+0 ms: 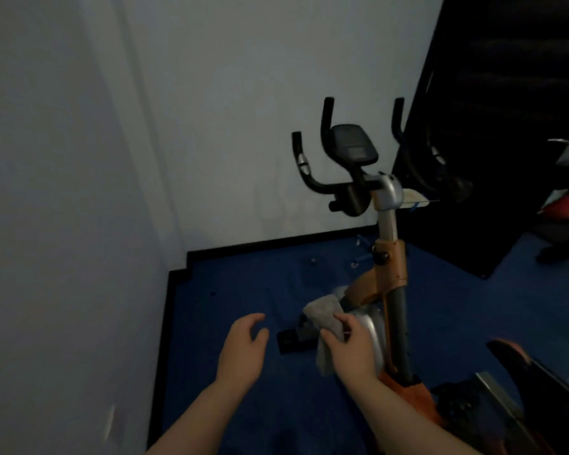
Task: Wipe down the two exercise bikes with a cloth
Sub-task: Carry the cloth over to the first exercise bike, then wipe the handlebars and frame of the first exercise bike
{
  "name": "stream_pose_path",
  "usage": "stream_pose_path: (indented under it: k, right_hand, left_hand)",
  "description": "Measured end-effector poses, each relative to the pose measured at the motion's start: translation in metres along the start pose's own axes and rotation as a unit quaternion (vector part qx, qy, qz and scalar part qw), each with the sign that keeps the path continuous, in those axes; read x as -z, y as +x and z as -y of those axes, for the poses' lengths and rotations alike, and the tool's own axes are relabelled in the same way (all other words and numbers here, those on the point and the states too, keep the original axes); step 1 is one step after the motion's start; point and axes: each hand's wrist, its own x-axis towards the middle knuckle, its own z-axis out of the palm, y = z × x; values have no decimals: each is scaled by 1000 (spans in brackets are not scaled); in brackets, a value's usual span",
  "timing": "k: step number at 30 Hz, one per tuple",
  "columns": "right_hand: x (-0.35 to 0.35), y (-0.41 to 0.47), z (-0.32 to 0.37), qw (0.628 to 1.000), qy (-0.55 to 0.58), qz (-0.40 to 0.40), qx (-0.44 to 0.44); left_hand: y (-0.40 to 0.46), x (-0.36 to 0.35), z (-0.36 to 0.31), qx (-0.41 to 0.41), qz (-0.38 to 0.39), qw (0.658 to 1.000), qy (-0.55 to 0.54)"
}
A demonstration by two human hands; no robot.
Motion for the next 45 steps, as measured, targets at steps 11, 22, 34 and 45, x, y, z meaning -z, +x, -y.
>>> stream_pose_path:
  k: [11,22,34,45]
  right_hand:
    - [46,147,67,990,71,-99,66]
    - [41,285,127,970,-45,-167,170]
    - [17,306,109,971,-107,-100,188]
    - [9,314,108,970,-69,-89,214]
  left_hand:
    - [156,-50,-117,-119,-21,990,-74]
    - [285,-88,-160,-174,29,979,-103]
    - [317,-135,-158,-105,143,949,-262]
    - [317,-148,-176,-99,80,932,-338]
